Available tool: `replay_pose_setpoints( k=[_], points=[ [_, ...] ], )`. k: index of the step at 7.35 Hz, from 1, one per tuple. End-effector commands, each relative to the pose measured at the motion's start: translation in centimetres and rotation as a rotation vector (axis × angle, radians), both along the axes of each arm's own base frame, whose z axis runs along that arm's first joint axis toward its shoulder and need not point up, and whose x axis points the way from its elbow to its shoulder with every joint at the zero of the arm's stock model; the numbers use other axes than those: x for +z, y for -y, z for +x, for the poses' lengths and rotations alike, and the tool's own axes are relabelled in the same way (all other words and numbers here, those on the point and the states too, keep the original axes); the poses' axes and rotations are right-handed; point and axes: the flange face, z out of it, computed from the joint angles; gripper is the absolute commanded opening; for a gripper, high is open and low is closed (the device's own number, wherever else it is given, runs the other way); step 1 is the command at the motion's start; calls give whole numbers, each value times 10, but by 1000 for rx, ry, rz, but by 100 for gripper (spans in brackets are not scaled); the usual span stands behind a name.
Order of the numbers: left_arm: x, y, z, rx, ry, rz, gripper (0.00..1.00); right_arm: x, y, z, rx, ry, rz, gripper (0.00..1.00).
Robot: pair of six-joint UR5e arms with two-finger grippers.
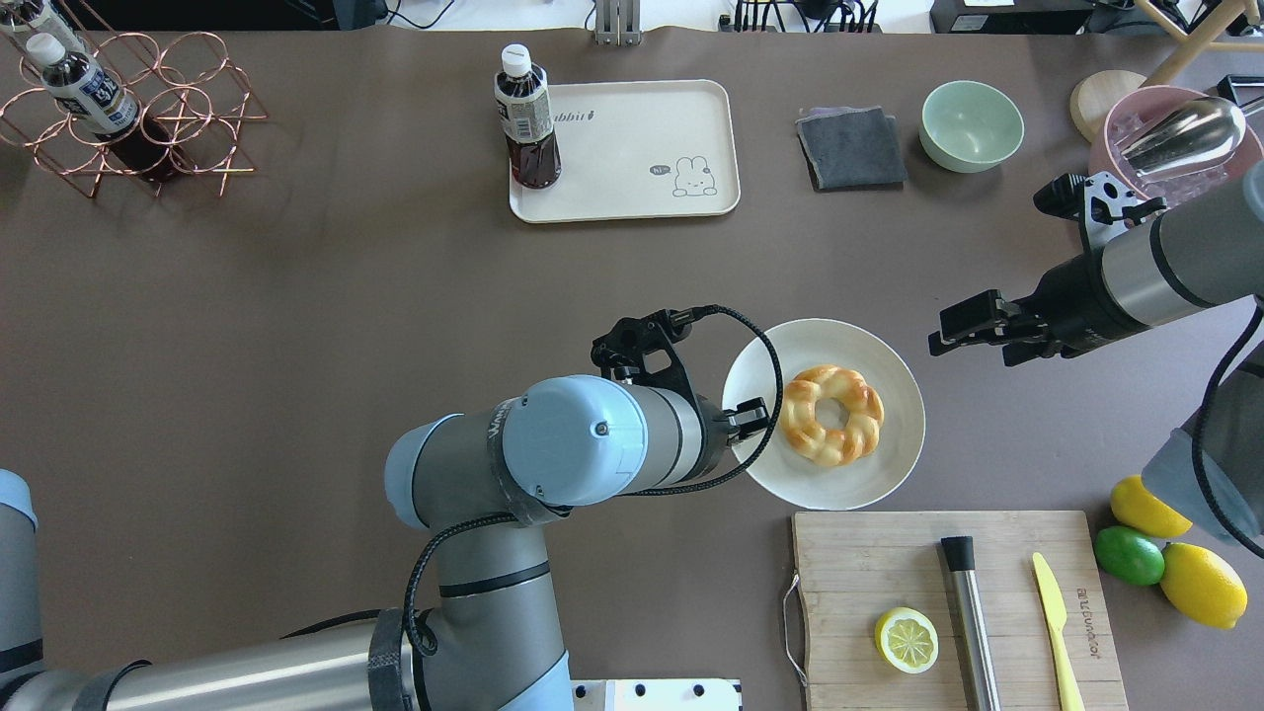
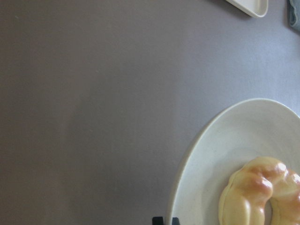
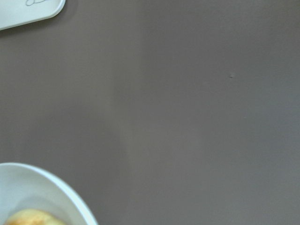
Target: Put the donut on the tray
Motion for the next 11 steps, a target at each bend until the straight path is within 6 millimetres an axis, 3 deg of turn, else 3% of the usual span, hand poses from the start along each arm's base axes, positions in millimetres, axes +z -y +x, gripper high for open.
replay_pose_setpoints(
  k=[1,3,5,6,9,10,11],
  points=[
    [3,13,11,-24,31,6,0,-18,-17,-4,-11,26,-4,94],
    [1,17,8,-30,23,7,0,-10,-30,-12,-25,10,-23,68],
    [-4,16,5,-31,10,9,0,-13,-45,-44,4,-19,-47,57],
    [-5,17,4,-32,8,10,0,-12,-48,-47,4,-23,-52,50],
    [-5,20,0,-38,6,12,0,-13,-50,-51,-3,-20,-51,43],
    [-4,21,0,-39,7,13,0,-13,-51,-51,-3,-21,-54,35],
    [-3,21,0,-39,9,12,0,-14,-50,-52,-3,-18,-52,11]
  ],
)
